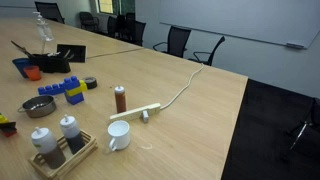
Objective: Stack the two stacks of building blocks together
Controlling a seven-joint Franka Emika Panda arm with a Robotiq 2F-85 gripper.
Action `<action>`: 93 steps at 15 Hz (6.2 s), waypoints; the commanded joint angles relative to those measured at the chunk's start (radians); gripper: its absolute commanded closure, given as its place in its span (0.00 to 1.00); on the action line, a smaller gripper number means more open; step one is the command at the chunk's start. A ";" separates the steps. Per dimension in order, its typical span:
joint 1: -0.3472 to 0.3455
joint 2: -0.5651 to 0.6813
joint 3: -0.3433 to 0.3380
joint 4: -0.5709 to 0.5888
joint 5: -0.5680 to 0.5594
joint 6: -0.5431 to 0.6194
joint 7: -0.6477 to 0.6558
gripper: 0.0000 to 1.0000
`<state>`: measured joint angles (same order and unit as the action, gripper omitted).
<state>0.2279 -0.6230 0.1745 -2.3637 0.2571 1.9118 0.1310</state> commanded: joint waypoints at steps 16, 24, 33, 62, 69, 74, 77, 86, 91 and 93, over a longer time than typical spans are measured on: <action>0.109 0.134 0.113 -0.026 -0.034 -0.011 -0.143 0.00; 0.113 0.148 0.115 -0.025 -0.037 -0.020 -0.146 0.00; 0.256 0.297 0.209 -0.047 -0.038 0.050 -0.357 0.00; 0.391 0.531 0.261 -0.039 -0.020 0.346 -0.830 0.00; 0.388 0.604 0.320 -0.057 -0.305 0.467 -0.557 0.00; 0.388 0.612 0.325 -0.063 -0.371 0.490 -0.463 0.00; 0.388 0.635 0.324 -0.064 -0.345 0.536 -0.525 0.00; 0.379 0.788 0.336 -0.054 -0.396 0.686 -0.605 0.00; 0.370 0.796 0.346 -0.060 -0.387 0.706 -0.612 0.00; 0.369 0.796 0.346 -0.060 -0.387 0.706 -0.612 0.00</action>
<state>0.6199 0.1686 0.4988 -2.4254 -0.1173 2.6179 -0.4905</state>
